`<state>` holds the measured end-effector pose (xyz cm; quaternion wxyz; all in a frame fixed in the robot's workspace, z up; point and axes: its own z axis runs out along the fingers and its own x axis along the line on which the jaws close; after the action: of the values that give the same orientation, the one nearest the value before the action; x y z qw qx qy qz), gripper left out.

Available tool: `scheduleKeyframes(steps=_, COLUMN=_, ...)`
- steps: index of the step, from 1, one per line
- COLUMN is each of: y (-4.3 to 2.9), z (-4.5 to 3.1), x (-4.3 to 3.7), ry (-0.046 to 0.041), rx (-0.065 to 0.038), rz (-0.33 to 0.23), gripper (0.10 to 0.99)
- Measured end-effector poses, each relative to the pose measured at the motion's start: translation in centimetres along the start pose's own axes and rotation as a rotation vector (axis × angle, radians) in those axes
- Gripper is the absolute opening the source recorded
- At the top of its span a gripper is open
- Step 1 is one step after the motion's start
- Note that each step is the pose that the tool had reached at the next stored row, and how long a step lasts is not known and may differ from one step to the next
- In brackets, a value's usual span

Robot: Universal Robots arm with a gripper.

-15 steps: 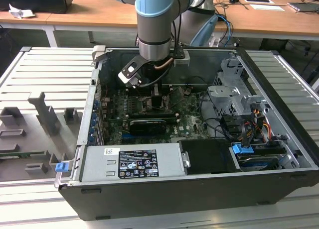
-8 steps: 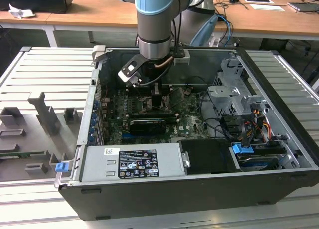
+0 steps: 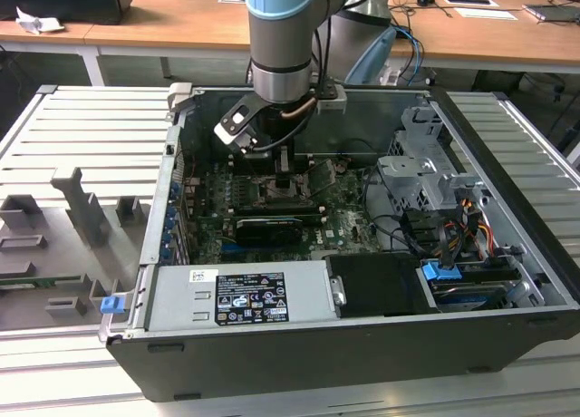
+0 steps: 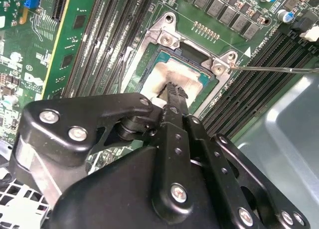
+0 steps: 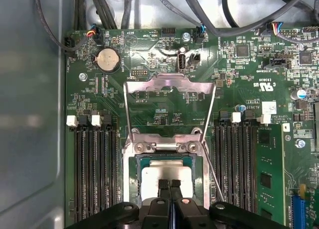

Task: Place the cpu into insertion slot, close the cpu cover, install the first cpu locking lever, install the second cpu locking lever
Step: 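Place the cpu into insertion slot, then close the cpu cover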

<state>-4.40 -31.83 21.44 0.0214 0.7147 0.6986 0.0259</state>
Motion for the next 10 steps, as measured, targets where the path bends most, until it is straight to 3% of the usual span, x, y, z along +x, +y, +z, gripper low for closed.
scheduleKeyframes(steps=10, y=0.02, z=-0.3, x=0.0, ry=-0.0002, rx=0.0, rz=0.0, gripper=0.106)
